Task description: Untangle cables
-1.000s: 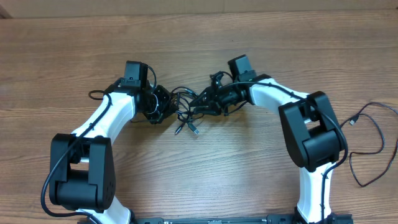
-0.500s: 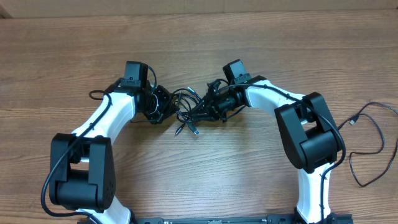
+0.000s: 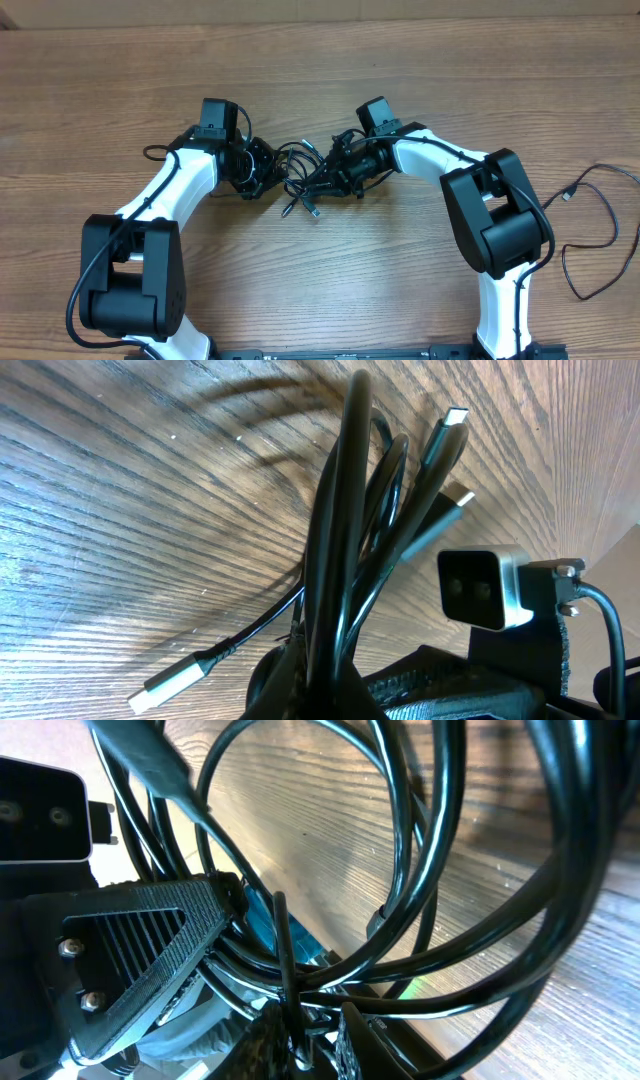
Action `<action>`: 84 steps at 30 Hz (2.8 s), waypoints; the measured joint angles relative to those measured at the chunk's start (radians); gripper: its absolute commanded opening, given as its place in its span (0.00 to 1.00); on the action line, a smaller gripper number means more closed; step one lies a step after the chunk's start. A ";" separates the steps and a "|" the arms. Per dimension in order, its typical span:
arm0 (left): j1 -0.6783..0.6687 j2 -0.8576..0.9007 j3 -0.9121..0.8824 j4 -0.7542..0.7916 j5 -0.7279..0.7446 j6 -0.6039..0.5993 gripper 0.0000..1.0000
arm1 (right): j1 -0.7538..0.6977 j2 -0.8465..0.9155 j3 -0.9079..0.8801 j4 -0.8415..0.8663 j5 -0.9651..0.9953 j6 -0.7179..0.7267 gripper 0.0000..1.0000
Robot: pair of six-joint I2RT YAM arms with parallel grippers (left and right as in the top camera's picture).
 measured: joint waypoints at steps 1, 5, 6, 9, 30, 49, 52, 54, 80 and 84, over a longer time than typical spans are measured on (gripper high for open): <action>0.000 0.000 0.000 0.000 0.000 0.000 0.04 | 0.003 0.000 0.000 0.003 0.000 0.005 0.17; 0.000 0.000 0.000 0.000 0.000 0.000 0.04 | 0.005 0.000 0.000 0.004 0.000 0.021 0.17; 0.000 0.000 0.000 0.000 0.000 0.000 0.04 | 0.005 0.000 0.000 0.005 0.000 0.026 0.17; 0.000 0.000 0.000 0.000 0.000 0.000 0.04 | 0.005 0.000 0.000 0.022 0.000 0.050 0.16; -0.001 0.000 0.001 -0.015 -0.072 0.001 0.04 | -0.006 0.000 -0.003 0.213 -0.198 0.097 0.04; -0.008 0.001 0.006 -0.176 -0.505 0.101 0.04 | -0.188 0.000 -0.012 0.257 -0.404 0.097 0.04; 0.017 0.002 0.005 -0.216 -0.606 0.105 0.04 | -0.248 0.000 -0.012 0.256 -0.427 0.097 0.04; 0.032 0.002 0.005 -0.226 -0.643 0.106 0.04 | -0.270 0.000 -0.012 0.257 -0.435 0.097 0.04; 0.084 0.002 0.008 -0.252 -0.507 0.265 0.04 | -0.060 0.000 -0.012 0.135 -0.158 -0.198 0.32; 0.084 0.005 0.080 -0.366 -0.512 0.349 0.15 | -0.064 0.000 -0.012 0.121 -0.118 -0.211 0.32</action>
